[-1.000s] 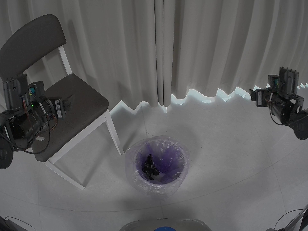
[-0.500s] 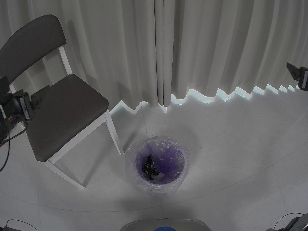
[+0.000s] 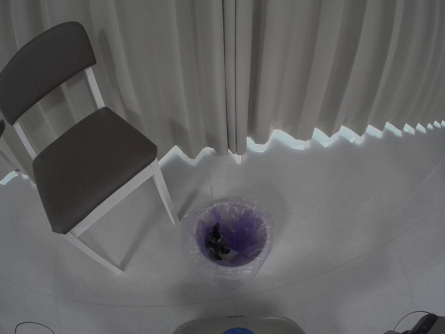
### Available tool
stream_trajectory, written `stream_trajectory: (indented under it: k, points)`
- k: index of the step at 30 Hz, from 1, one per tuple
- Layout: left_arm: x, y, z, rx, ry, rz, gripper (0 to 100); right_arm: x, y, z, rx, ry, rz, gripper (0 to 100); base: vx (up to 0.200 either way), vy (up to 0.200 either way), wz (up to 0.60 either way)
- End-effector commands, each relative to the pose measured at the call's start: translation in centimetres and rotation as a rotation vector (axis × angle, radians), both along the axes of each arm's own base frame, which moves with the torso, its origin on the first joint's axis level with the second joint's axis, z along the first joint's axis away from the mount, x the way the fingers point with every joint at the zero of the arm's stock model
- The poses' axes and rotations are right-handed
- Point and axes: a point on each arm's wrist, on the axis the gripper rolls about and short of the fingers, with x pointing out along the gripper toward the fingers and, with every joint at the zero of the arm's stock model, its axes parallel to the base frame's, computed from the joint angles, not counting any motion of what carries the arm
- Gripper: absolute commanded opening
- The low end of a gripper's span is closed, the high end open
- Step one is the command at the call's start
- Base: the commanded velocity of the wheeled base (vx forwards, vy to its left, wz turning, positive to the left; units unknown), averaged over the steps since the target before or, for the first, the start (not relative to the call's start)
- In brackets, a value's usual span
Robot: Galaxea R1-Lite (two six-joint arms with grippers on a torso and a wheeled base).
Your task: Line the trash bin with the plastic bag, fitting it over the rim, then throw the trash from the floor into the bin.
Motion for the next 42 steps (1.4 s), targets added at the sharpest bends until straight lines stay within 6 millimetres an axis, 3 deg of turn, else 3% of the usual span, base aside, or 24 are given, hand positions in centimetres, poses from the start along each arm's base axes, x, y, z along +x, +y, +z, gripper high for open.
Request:
stream_trajectory:
  k: [1,9,16,22,29,34,42]
  points:
    - [-6.0,0.4,-1.1,-0.037,-0.149,0.053,100,-8.3,-1.7,-1.8,0.064,-0.194,-0.027,100,0.0,0.0,0.0]
    - [-10.9,0.2,-4.9,-0.013,-0.253,-0.008,100,-13.1,-2.4,-4.3,0.101,-0.31,-0.039,100,0.0,0.0,0.0]
    - [-13.2,-0.1,-8.8,0.012,-0.261,-0.088,100,-14.9,-2.5,-5.5,0.112,-0.381,-0.02,100,0.0,0.0,0.0]
    - [-10.6,0.1,-12.0,-0.006,-0.14,-0.028,100,-16.2,-2.6,-4.9,0.212,-0.448,0.026,100,0.0,0.0,0.0]
    - [-6.2,0.1,-19.6,0.031,0.042,-0.017,100,-15.1,-2.4,-6.0,0.222,-0.335,0.035,100,0.0,0.0,0.0]
    - [-6.2,0.1,-20.9,-0.021,0.195,-0.048,100,-12.9,-1.8,-8.2,0.161,-0.114,0.119,100,0.0,0.0,0.0]
    - [-6.1,0.0,-21.2,0.002,0.201,-0.063,100,-10.7,-1.1,-10.9,0.13,0.109,0.268,100,0.0,0.0,0.0]
